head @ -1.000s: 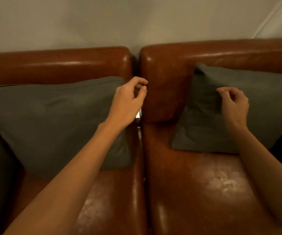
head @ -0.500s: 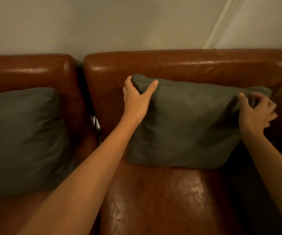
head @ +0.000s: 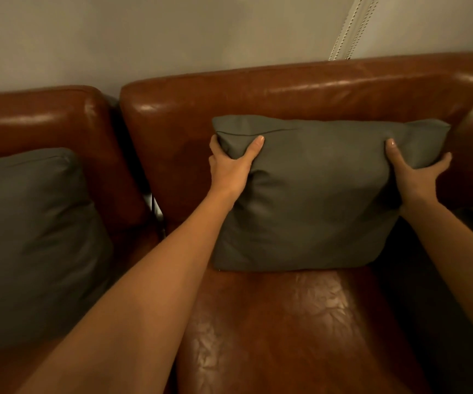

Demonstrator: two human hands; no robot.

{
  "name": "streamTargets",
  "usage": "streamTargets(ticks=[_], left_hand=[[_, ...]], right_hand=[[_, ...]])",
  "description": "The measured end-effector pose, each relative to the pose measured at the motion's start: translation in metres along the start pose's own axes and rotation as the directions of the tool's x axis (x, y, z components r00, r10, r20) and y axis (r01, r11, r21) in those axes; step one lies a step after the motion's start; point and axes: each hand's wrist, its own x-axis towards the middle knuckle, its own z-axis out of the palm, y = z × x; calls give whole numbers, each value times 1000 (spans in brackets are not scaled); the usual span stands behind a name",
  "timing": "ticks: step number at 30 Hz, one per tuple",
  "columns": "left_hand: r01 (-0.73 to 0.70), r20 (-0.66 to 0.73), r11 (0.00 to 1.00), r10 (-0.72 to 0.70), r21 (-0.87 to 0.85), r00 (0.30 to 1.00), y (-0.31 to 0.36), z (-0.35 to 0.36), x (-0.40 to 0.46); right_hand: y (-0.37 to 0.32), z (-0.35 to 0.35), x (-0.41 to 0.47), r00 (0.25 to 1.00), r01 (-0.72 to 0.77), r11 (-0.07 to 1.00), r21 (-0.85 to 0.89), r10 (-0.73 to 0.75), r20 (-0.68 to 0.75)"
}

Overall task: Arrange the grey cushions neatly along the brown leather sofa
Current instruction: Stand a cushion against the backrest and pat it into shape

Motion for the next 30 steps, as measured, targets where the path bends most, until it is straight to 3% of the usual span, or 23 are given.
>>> streamTargets(ticks=[11, 21, 30], left_hand=[[-11, -111, 1000, 9, -19, 994, -10, 9, 8], [-4, -265, 999, -10, -53, 964, -9, 16, 5], [-36, -318, 964, -52, -264, 947, -2, -9, -11]], right_hand=[[14, -6, 10, 990, 33, 998, 50, -40, 137], [17, -8, 17, 961, 272, 952, 138, -261, -89], [-15, -3, 2, 905, 425, 901, 86, -419, -80]])
